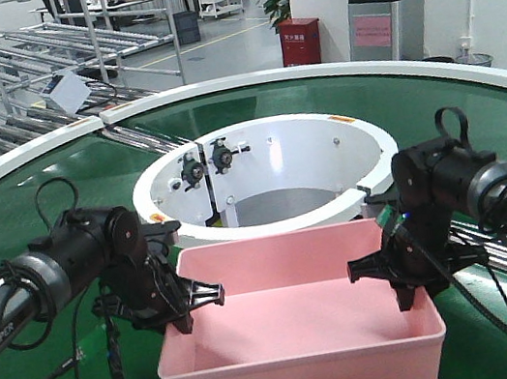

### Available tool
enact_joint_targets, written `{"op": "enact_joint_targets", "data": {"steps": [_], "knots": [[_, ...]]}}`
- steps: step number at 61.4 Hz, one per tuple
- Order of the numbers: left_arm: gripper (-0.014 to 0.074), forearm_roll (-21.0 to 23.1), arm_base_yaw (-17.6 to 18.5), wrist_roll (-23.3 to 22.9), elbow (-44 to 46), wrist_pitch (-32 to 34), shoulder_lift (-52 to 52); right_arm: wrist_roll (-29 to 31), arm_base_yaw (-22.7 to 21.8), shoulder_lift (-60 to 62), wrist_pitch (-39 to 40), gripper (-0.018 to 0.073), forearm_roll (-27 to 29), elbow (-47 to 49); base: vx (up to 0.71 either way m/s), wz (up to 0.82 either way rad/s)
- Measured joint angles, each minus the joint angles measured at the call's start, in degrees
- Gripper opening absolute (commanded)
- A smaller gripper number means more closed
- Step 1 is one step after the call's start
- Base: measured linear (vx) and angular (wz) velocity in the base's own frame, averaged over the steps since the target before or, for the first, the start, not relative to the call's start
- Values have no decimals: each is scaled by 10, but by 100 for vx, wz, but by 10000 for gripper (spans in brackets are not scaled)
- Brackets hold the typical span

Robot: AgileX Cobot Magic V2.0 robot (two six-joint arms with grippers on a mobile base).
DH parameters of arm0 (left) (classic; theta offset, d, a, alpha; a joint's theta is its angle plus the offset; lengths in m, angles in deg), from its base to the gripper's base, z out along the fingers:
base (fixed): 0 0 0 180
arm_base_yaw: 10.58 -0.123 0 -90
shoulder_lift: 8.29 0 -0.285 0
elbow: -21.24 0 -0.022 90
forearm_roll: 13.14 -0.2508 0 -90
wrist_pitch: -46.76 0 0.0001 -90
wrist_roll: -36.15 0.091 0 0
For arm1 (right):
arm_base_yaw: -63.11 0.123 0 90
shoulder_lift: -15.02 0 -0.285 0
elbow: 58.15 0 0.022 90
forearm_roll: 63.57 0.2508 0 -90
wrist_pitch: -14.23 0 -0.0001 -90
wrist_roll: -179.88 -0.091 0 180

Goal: Grab pink bin and stack on right shelf
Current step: 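Close both grippers on the pink bin's rims, then lift the pink bin off the conveyor with both grippers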

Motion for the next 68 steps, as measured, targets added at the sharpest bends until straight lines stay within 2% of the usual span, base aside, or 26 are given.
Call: {"op": "enact_joint_targets", "data": {"steps": [9,14,21,26,38,53,62,68], "knots": [[67,-72,29,-76,-2,-41,49,-4,8,49,-20,74,-4,-3,0,0],[67,-118,49,-135,-22,-58,81,-16,21,84,-20,74,-25,-23,0,0],[67,-184,78,-196,-78,-64,139,-57,55,150,3,74,-71,-95,0,0],[67,-214,100,-222,-137,-60,187,-86,80,200,26,74,-93,-167,0,0],[69,-241,142,-276,-284,-27,325,-127,127,330,72,74,-108,-312,0,0],[74,-279,222,-391,-460,3,481,-210,200,466,87,74,-139,-450,0,0],[74,-286,260,-441,-523,7,534,-240,230,508,85,74,-149,-495,0,0],[74,-286,269,-454,-537,12,549,-249,234,515,81,74,-150,-501,0,0]]}}
